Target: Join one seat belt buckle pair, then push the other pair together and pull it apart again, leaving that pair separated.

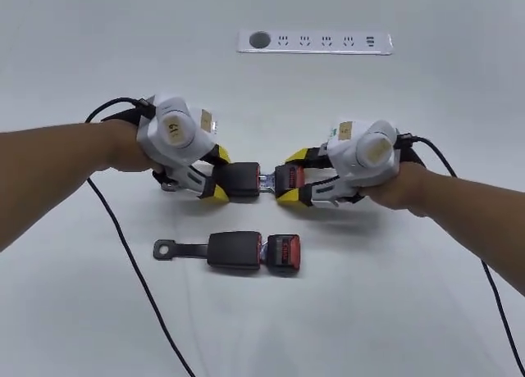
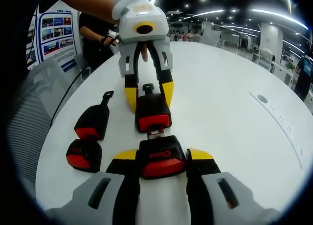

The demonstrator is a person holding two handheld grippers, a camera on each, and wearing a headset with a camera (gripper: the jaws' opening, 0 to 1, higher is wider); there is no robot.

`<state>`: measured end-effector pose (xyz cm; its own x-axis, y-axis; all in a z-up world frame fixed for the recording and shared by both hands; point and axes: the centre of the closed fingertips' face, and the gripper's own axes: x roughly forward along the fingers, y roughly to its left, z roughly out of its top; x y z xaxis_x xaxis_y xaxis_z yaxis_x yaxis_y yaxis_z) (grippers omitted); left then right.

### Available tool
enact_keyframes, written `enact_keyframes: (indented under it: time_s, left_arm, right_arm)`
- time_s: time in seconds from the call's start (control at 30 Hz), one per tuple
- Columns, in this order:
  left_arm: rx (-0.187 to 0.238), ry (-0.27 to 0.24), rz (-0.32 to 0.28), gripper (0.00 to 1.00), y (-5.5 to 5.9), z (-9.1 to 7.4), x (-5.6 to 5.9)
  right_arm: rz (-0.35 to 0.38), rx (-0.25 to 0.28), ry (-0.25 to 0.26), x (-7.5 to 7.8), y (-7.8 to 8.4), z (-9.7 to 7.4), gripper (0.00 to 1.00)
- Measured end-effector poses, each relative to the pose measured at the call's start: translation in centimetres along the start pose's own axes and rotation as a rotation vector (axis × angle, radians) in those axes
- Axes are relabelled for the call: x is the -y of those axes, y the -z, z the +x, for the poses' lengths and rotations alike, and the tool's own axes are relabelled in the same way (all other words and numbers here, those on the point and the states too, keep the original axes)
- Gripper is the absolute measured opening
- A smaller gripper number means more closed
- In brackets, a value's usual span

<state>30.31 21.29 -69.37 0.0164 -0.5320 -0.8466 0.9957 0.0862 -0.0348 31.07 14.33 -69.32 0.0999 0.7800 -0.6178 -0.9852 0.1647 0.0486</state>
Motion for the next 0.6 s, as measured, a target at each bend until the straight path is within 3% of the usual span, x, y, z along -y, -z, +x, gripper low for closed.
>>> enact_keyframes:
  time_s: [0.33,0.6]
  left_arm:
    - [-0.010,0.005,0.003,0.32,0.2,0.0,-0.1]
    - [-0.019,0.007,0.006,0.32,0.2,-0.1,0.0]
  right_arm:
    - [0.006,0.003,0.006,-0.1,0.1,-0.4,0.36]
    - [0.004,-0.006,0.008,0.1,1.2,-1.3,0.36]
